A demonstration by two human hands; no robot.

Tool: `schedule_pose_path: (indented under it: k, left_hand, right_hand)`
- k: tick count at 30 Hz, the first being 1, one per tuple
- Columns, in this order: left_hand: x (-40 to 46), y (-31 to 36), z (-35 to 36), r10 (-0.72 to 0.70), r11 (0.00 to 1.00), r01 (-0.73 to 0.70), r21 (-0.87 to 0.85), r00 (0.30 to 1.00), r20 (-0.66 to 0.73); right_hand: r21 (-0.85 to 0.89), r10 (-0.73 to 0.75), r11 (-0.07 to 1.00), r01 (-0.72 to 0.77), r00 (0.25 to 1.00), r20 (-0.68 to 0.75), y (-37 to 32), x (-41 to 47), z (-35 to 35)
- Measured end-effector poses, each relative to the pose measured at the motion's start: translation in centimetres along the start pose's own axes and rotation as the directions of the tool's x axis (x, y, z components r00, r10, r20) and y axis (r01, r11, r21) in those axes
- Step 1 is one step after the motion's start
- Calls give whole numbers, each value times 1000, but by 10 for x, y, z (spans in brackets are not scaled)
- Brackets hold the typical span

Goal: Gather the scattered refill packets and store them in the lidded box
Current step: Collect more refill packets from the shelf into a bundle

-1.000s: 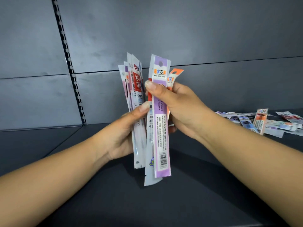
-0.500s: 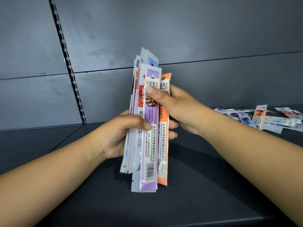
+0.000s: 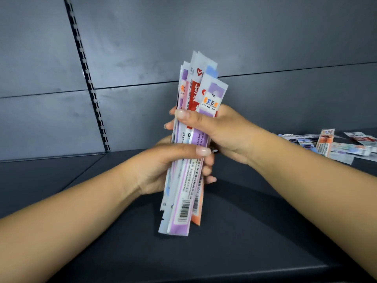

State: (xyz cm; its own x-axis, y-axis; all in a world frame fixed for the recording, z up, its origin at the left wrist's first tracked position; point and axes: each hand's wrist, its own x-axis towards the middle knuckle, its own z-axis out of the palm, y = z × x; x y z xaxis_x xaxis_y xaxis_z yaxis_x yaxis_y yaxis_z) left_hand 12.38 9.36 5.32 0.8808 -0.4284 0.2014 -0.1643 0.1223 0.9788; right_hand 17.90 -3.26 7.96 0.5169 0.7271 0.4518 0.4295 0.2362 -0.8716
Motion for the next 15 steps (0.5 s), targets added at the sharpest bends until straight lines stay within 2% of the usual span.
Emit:
schedule_pose_path:
  k: [5,9,12,15]
  left_hand:
    - [-3,4,2,7,991,-3,137,1000,-26]
    - [-1,4,4,143,952,-74,297,966,-218]
    - [3,-1,-1,262,942,-163,294,903,-341]
    - [5,-9,-2,217,954,-114,279,901,-376]
  right_hand:
    - [-50,-61,997,59,997,-53,-3,0,2]
    - [-55,-72,996,72,997,5,-6,2,1]
    - [-37,-10,999,12,999,45,-5,1,-9]
    - [-70,70,995,-65,995,65,4,0,-17]
